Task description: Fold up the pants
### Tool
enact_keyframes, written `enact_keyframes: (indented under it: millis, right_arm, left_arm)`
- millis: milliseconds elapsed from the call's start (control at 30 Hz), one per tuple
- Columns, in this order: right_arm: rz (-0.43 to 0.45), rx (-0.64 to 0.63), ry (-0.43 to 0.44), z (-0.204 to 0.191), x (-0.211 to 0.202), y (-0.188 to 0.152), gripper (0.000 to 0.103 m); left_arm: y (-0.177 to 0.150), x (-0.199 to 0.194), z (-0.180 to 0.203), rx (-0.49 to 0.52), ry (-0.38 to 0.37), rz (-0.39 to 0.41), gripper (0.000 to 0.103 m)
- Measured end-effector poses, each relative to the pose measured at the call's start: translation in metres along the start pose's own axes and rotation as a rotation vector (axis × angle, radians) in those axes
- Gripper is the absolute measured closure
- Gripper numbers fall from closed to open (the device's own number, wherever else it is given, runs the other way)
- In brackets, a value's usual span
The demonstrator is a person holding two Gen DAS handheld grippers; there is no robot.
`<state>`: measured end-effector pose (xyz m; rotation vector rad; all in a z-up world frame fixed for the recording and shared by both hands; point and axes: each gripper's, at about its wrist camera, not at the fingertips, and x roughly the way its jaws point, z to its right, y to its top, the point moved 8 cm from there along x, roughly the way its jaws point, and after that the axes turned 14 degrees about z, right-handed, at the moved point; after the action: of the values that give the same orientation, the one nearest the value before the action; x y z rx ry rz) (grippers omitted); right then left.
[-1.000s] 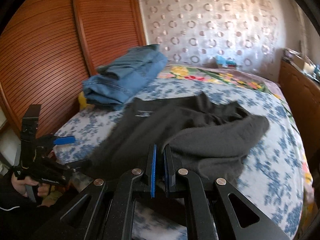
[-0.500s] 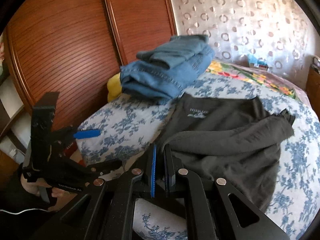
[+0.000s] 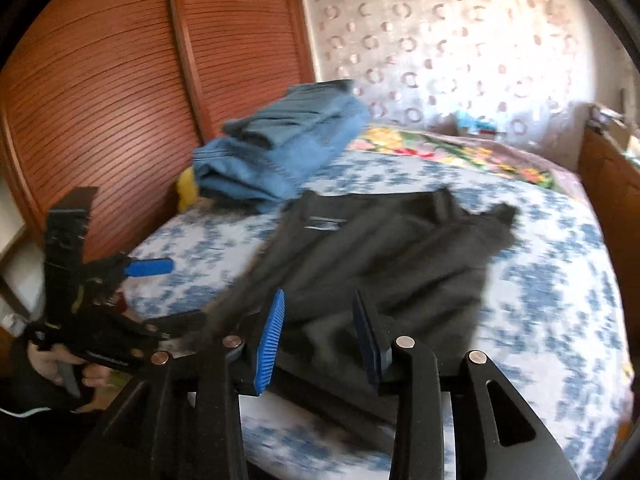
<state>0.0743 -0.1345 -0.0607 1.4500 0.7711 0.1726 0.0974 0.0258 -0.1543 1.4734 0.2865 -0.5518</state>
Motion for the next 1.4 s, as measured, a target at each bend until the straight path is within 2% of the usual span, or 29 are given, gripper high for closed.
enact_keyframes:
  millis: [167, 300, 433, 700, 800, 933, 1033, 1200, 1400]
  right_arm:
    - [-0.013, -0.024, -0.123, 0.034, 0.0, -0.016, 0.065]
    - [-0.031, -0.018, -0.202, 0.06, 0.008, -0.028, 0.065]
    - [-0.049, -0.016, -0.246, 0.08, 0.017, -0.033, 0.065]
    - [-0.034, -0.032, -0.273, 0.094, 0.032, -0.028, 0.065]
    - [-0.033, -0.011, -0.254, 0.098, 0.037, -0.032, 0.065]
    - [-0.016, 0.005, -0.248, 0.101, 0.034, -0.033, 0.065]
    - [-0.014, 0.022, -0.25, 0.104, 0.032, -0.034, 0.065]
    - [-0.003, 0.039, -0.254, 0.107, 0.029, -0.033, 0.065]
    - [-0.001, 0.04, -0.253, 0.107, 0.028, -0.034, 0.065]
  left_arm:
    - [0.005, 0.011, 0.024, 0.018, -0.066, -0.01, 0.01]
    - [0.007, 0.016, 0.039, 0.012, -0.119, -0.026, 0.024]
    - [0.004, 0.019, 0.057, 0.028, -0.169, -0.047, 0.04]
    - [-0.005, 0.026, 0.069, 0.032, -0.198, -0.091, 0.065]
    - [-0.007, 0.027, 0.07, 0.029, -0.204, -0.094, 0.07]
    - [-0.005, 0.025, 0.07, 0.024, -0.21, -0.085, 0.084]
    - [0.001, 0.018, 0.07, 0.024, -0.213, -0.058, 0.089]
    - [0.02, -0.007, 0.065, 0.003, -0.214, 0.013, 0.089]
    - [0.014, -0.016, 0.046, 0.002, -0.165, 0.002, 0.09]
